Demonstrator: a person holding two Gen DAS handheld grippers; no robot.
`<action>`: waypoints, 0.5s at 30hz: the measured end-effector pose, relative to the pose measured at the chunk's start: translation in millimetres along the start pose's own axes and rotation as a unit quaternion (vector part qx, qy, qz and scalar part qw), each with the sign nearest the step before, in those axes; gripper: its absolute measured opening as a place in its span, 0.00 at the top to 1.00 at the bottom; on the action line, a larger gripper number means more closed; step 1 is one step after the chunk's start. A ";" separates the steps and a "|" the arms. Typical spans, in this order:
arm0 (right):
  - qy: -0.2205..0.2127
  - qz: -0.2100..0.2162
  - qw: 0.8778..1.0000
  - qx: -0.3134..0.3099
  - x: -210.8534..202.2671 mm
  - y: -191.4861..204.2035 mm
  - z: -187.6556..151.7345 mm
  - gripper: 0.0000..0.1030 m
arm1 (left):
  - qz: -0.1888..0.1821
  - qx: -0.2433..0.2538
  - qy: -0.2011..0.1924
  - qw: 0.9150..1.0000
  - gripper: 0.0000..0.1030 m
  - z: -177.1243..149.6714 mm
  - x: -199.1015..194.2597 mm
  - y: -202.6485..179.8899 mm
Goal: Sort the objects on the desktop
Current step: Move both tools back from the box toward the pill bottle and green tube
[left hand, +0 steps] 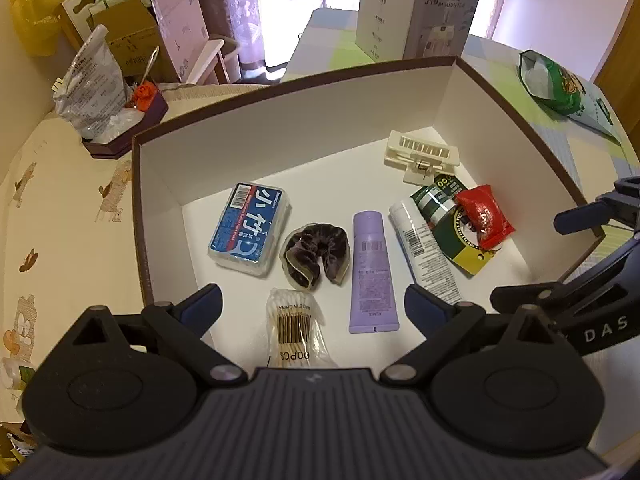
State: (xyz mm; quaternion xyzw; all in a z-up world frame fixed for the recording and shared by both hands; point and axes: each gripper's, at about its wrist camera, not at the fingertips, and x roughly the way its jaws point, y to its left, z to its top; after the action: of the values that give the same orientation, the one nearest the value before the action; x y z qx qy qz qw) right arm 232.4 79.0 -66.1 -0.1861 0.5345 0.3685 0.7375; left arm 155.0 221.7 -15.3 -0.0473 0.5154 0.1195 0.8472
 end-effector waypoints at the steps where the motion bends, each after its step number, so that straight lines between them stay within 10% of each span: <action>1: -0.004 0.000 1.000 0.002 -2.8 -0.5 -1.6 0.01 | 0.001 0.001 -0.002 1.000 0.07 -0.6 -2.0 -1.0; 15: -0.048 0.007 0.999 0.018 -39.4 -8.8 -29.8 0.01 | 0.011 0.005 -0.025 1.000 0.04 -15.3 -31.8 -24.6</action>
State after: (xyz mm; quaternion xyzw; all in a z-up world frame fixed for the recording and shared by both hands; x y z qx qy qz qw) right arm 213.3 39.6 -41.3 -0.1517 0.5063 0.3724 0.7629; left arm 134.0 189.9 4.6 -0.0342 0.4948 0.1270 0.8590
